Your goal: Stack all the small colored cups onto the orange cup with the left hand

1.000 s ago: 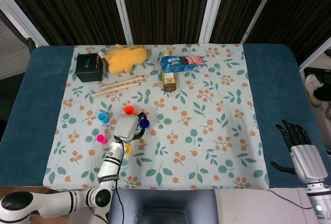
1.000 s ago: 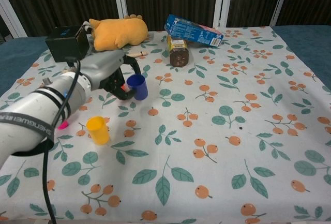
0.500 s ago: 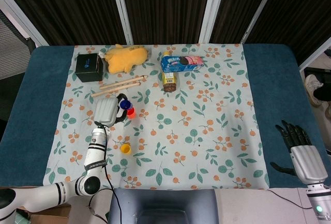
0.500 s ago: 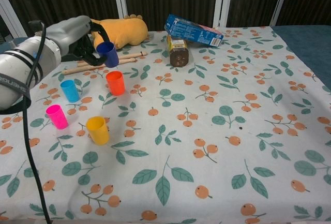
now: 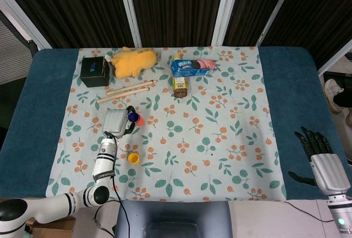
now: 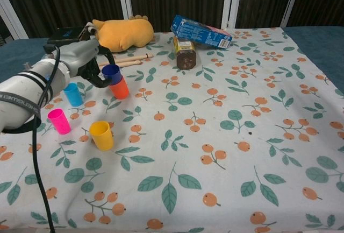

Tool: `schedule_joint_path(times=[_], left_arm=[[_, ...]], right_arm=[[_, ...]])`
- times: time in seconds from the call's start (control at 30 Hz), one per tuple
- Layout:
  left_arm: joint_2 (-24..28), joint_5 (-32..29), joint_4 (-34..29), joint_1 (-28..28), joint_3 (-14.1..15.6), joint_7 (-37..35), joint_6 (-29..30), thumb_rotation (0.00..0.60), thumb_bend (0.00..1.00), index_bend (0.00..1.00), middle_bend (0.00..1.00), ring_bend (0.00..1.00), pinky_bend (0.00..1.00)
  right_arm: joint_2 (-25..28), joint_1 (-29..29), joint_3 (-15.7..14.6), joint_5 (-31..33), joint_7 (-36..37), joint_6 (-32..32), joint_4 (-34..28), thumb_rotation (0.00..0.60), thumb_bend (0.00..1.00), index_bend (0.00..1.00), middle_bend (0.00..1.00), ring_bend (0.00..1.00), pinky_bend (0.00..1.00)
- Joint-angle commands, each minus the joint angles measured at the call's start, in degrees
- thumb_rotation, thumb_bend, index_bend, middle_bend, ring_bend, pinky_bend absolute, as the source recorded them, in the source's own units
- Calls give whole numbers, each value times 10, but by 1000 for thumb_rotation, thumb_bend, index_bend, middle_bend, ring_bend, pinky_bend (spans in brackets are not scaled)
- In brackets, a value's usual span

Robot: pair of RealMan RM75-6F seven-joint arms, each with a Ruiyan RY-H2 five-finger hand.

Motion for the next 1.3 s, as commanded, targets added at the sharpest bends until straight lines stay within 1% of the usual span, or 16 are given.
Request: schedule_joint_path(times=[0.03, 0.1, 0.13, 0.17, 0.3, 0.37, 0.4, 0.5, 0.63, 0.7, 0.77, 0.83, 0.97, 1.07, 1.2, 1.3], left_arm=[[1, -6, -2, -2, 2, 2, -5, 600, 368, 206, 1000, 1000, 1000], [2, -4, -5, -2, 2, -2, -5, 600, 368, 39, 1000, 1000, 1000], [2, -2, -6, -2, 2, -4, -5, 600, 367, 17, 1000, 1000, 1000], [2, -1, -7, -2, 2, -6, -4, 600, 366, 2, 1000, 1000, 1000], [8, 14, -22, 2, 5, -18, 2, 600, 363, 0, 1000, 1000, 1000], [38, 49, -92, 20, 21, -34, 16, 600, 359, 0, 1000, 1000, 1000], [54, 64, -122, 29, 32, -37, 23, 600, 357, 0, 1000, 1000, 1000], [107, 119, -212, 64, 79, -43, 45, 600, 356, 0, 1000, 1000, 1000], [180, 198, -316, 114, 163, -41, 72, 600, 356, 0, 1000, 1000, 1000], [200, 238, -342, 134, 198, -47, 86, 600, 356, 0, 1000, 1000, 1000], [210, 254, -356, 148, 219, -60, 87, 600, 356, 0, 1000, 1000, 1000], [213, 266, -360, 158, 236, -68, 83, 600, 356, 0, 1000, 1000, 1000], [193, 283, -338, 173, 247, -73, 87, 600, 357, 0, 1000, 1000, 1000], [173, 277, -311, 177, 240, -73, 82, 600, 358, 0, 1000, 1000, 1000], [131, 283, -249, 182, 221, -67, 95, 600, 358, 0, 1000, 1000, 1000], [116, 271, -225, 183, 211, -70, 87, 600, 358, 9, 1000, 1000, 1000]], right_arm=[[0, 0, 0, 0, 0, 0, 0, 600, 117, 0, 0, 0, 0], [0, 0, 0, 0, -1, -1, 0, 600, 118, 0, 0, 0, 0], [0, 0, 0, 0, -1, -1, 0, 600, 118, 0, 0, 0, 0], [0, 0, 0, 0, -1, -1, 0, 600, 118, 0, 0, 0, 0], [-1, 0, 0, 0, -2, -1, 0, 600, 117, 0, 0, 0, 0], [-1, 1, -2, -2, -4, -4, 0, 600, 117, 0, 0, 0, 0], [-1, 2, -2, -2, -3, -5, 0, 600, 117, 0, 0, 0, 0], [-1, 2, -3, -3, -3, -5, -1, 600, 118, 0, 0, 0, 0], [-2, 1, -6, -9, -5, -3, -1, 600, 118, 0, 0, 0, 0], [-2, 0, -8, -13, -4, -2, -1, 600, 117, 0, 0, 0, 0], [-2, 0, -10, -17, -4, 0, -1, 600, 118, 0, 0, 0, 0], [-2, -1, -12, -22, -3, 1, -2, 600, 118, 0, 0, 0, 0], [2, -2, -15, -28, 5, 4, -2, 600, 117, 0, 0, 0, 0], [4, -3, -16, -31, 12, 8, -1, 600, 118, 0, 0, 0, 0], [6, -4, -18, -36, 18, 10, 0, 600, 118, 0, 0, 0, 0], [7, -6, -18, -37, 19, 15, 0, 600, 118, 0, 0, 0, 0]])
